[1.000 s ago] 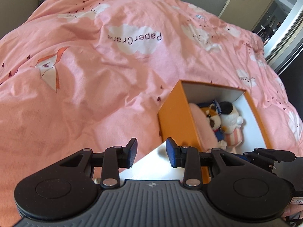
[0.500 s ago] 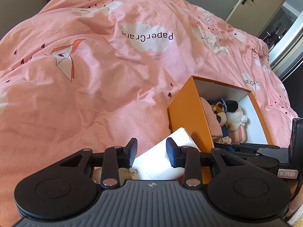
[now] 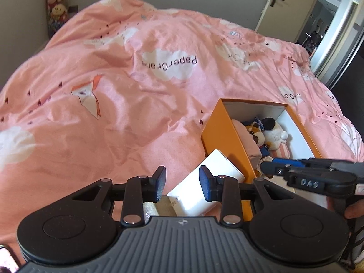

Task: Organize objects
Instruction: 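Move both tools back toward the white box and gold cube box, then grasp the gold cube box with the left tool while the right tool grasps the white box, then carry the gold cube box and white box toward the shoebox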

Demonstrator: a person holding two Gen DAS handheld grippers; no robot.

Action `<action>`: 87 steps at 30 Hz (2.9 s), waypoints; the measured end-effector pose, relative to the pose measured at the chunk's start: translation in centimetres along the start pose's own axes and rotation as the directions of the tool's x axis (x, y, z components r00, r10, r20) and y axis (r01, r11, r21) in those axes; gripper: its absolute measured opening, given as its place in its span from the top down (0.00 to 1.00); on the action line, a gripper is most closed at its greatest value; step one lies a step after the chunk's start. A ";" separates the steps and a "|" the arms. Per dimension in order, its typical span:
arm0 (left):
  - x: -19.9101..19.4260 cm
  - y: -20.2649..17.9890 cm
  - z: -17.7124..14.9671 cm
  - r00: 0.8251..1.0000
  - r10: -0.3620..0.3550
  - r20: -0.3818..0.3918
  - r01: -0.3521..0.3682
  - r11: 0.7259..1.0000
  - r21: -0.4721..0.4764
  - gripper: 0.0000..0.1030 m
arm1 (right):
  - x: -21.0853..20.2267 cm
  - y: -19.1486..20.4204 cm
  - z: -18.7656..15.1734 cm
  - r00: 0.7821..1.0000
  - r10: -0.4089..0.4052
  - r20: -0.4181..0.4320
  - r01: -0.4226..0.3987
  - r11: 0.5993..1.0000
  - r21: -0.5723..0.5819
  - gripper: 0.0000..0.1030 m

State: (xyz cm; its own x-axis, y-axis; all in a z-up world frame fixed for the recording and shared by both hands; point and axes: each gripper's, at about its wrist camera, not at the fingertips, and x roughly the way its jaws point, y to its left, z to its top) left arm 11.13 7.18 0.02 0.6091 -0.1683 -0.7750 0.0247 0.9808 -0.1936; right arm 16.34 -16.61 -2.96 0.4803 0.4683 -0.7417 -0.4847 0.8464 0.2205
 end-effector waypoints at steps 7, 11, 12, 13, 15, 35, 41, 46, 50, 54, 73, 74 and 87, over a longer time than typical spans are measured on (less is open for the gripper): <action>-2.1 -0.2 -2.3 0.998 -0.054 -0.033 0.055 0.998 0.037 0.63 | -3.9 3.6 -0.9 0.986 0.115 0.125 -0.104 0.991 -0.085 0.64; -1.8 0.0 -4.5 0.996 -0.022 -0.082 0.025 0.999 0.032 0.63 | -3.3 6.3 -1.7 0.982 0.180 0.052 -0.168 0.970 -0.174 0.65; -1.5 0.3 -5.0 0.995 -0.020 -0.093 0.021 1.000 0.010 0.63 | -3.0 6.9 -2.0 0.982 0.185 0.029 -0.176 0.965 -0.196 0.65; -1.3 0.7 -5.3 0.995 -0.021 -0.099 0.019 1.000 -0.025 0.63 | -2.6 7.6 -2.4 0.982 0.188 0.004 -0.183 0.958 -0.220 0.65; -0.8 2.2 -5.9 0.994 -0.026 -0.111 0.009 0.989 -0.146 0.63 | -1.9 8.6 -2.7 0.984 0.174 -0.029 -0.176 0.955 -0.238 0.65; 4.4 5.3 -3.6 0.976 0.001 -0.216 -0.061 0.961 -0.271 0.36 | 2.4 10.4 2.9 0.984 0.033 -0.174 -0.114 0.870 -0.480 0.58; 6.0 6.4 -3.3 0.961 0.009 -0.275 -0.093 0.951 -0.294 0.32 | 4.5 12.0 4.5 0.950 -0.039 -0.309 -0.204 0.671 -0.713 0.42; 7.3 7.4 -3.5 0.951 -0.037 -0.307 -0.080 0.930 -0.359 0.26 | 7.5 12.7 4.6 0.903 -0.147 -0.405 -0.292 0.481 -0.827 0.32; 8.7 8.1 -3.9 0.942 -0.077 -0.327 -0.065 0.913 -0.404 0.21 | 8.3 13.6 4.0 0.876 -0.175 -0.450 -0.380 0.326 -0.866 0.31; 9.5 8.3 -4.3 0.937 -0.109 -0.331 -0.049 0.899 -0.436 0.22 | 8.8 14.9 2.7 0.854 -0.197 -0.482 -0.454 0.171 -0.875 0.27; 6.2 7.2 -4.3 0.980 -0.029 -0.196 -0.054 0.913 -0.405 0.29 | 10.3 16.9 -1.8 0.838 -0.276 -0.471 -0.516 -0.119 -0.848 0.32; 5.9 7.0 -4.2 0.983 -0.017 -0.185 -0.059 0.915 -0.398 0.29 | 9.9 16.9 -2.0 0.845 -0.270 -0.461 -0.507 -0.137 -0.851 0.33; 2.6 3.6 -2.5 0.997 0.031 -0.073 -0.050 0.960 -0.277 0.29 | 3.0 16.2 -0.5 0.922 -0.213 -0.322 -0.367 -0.222 -0.904 0.36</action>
State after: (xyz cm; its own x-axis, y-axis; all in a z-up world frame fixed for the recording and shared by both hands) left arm 10.85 10.03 -4.22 0.5504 -0.1450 -0.8222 -0.2264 0.9220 -0.3141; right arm 9.58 -1.59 -1.90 0.3110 0.1697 -0.9351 -0.7291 -0.5886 -0.3493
